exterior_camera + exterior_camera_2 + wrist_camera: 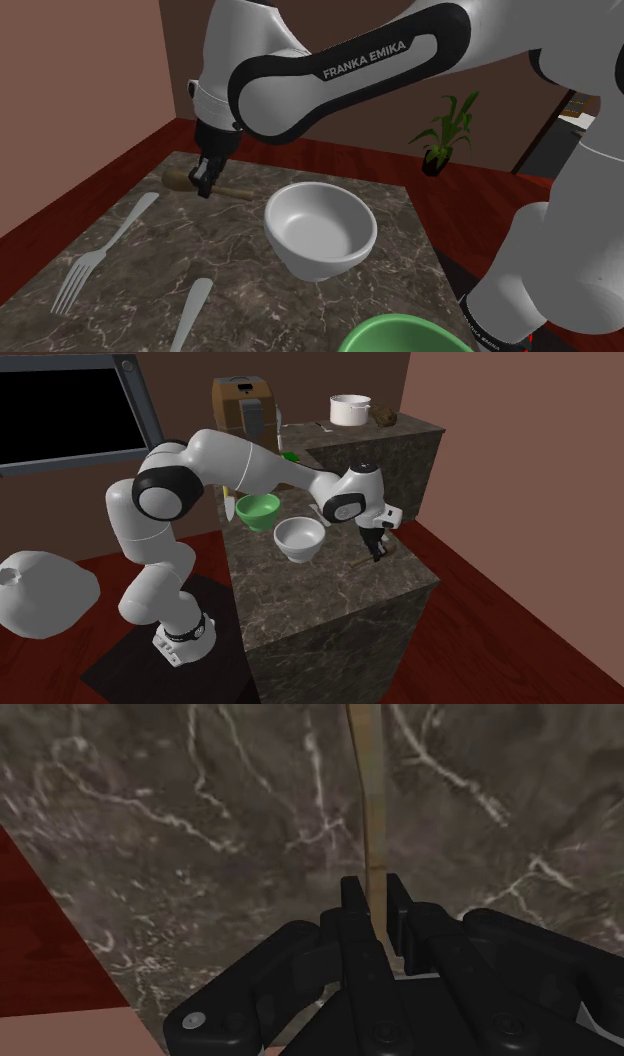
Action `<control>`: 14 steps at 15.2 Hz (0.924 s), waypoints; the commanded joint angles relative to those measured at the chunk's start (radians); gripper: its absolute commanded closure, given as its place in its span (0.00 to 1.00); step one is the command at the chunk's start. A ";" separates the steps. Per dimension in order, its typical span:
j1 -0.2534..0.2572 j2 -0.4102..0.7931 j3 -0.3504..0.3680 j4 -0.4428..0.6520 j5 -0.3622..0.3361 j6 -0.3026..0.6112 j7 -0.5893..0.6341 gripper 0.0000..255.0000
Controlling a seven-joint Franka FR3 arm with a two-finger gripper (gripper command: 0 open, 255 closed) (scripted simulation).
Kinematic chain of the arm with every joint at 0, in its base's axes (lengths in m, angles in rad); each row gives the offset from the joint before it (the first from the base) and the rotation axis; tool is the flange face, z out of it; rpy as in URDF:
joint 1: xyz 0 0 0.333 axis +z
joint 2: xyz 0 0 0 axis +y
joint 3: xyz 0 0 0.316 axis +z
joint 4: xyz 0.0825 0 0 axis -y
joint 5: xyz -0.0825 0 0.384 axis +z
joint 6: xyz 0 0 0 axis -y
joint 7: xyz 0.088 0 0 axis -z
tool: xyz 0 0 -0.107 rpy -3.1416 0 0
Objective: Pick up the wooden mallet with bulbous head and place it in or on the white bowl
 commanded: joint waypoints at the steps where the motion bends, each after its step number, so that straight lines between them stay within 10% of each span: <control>1: -0.002 0.006 -0.002 0.000 -0.001 0.000 -0.002 1.00; 14: -0.006 -0.044 0.001 0.118 0.023 -0.165 -0.017 1.00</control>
